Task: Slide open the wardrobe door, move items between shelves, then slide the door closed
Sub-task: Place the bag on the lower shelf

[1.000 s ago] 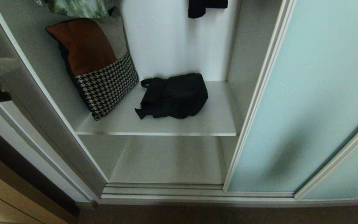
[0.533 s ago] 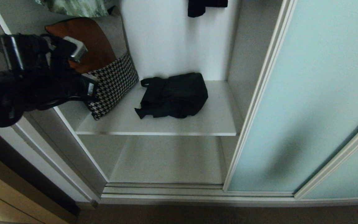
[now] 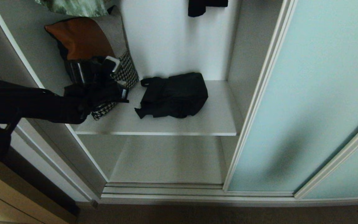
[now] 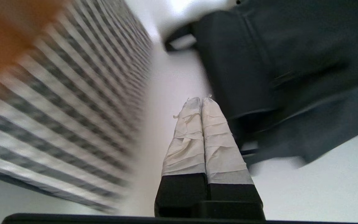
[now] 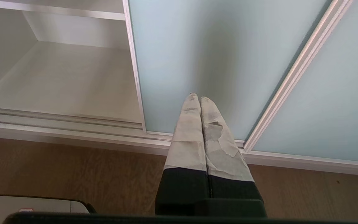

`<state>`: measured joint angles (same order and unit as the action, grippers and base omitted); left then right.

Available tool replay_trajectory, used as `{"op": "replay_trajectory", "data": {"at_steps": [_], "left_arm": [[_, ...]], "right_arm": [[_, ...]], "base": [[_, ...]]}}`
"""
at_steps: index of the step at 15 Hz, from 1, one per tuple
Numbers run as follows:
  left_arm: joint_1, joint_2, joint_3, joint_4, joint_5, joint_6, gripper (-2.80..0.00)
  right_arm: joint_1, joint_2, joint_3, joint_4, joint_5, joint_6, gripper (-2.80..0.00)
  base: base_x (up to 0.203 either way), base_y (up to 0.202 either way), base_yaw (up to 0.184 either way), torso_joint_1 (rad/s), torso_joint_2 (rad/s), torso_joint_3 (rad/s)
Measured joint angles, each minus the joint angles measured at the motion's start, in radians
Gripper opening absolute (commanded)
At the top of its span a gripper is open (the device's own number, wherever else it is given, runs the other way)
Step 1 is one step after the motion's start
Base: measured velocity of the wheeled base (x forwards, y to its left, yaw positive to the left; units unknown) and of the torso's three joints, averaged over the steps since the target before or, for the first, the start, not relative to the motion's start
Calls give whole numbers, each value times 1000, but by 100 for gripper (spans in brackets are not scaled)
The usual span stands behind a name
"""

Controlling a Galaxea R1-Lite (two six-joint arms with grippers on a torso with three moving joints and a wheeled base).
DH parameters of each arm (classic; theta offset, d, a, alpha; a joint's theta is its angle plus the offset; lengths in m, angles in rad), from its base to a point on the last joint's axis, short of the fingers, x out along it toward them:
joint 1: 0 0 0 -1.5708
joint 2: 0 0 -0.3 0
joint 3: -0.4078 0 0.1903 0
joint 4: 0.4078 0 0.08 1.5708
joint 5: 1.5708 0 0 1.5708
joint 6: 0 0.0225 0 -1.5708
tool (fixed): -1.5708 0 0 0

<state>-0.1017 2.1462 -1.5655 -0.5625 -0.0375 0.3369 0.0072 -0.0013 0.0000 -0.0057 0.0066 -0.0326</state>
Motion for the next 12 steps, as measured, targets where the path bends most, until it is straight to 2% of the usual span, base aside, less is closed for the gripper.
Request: {"op": "replay_trajectory", "data": {"at_steps": [2, 4, 5, 6, 7, 10, 11, 12], "left_arm": [[-55, 47, -48, 41, 85, -220, -280], [-131, 76, -102, 155, 170, -453, -280], [-160, 86, -135, 221, 192, -550, -280], [-177, 98, -176, 276, 199, -619, -280], [-184, 112, -218, 313, 206, -650, -280], [-196, 167, -306, 364, 229, -652, -280], [-197, 191, -334, 367, 247, -649, 0], [-196, 211, -351, 369, 265, -643, 0]], "right_arm": [[0, 0, 0, 0, -1, 0, -280], [0, 0, 0, 0, 0, 0, -280], [0, 0, 0, 0, -1, 0, -280], [0, 0, 0, 0, -1, 0, -280], [0, 0, 0, 0, -1, -1, -280], [0, 0, 0, 0, -1, 0, -280], [0, 0, 0, 0, 0, 0, -280], [0, 0, 0, 0, 0, 0, -280]], "base": [[0, 0, 0, 0, 0, 0], [0, 0, 0, 0, 0, 0], [0, 0, 0, 0, 0, 0], [0, 0, 0, 0, 0, 0], [0, 0, 0, 0, 0, 0], [0, 0, 0, 0, 0, 0], [0, 0, 0, 0, 0, 0], [0, 0, 0, 0, 0, 0]]}}
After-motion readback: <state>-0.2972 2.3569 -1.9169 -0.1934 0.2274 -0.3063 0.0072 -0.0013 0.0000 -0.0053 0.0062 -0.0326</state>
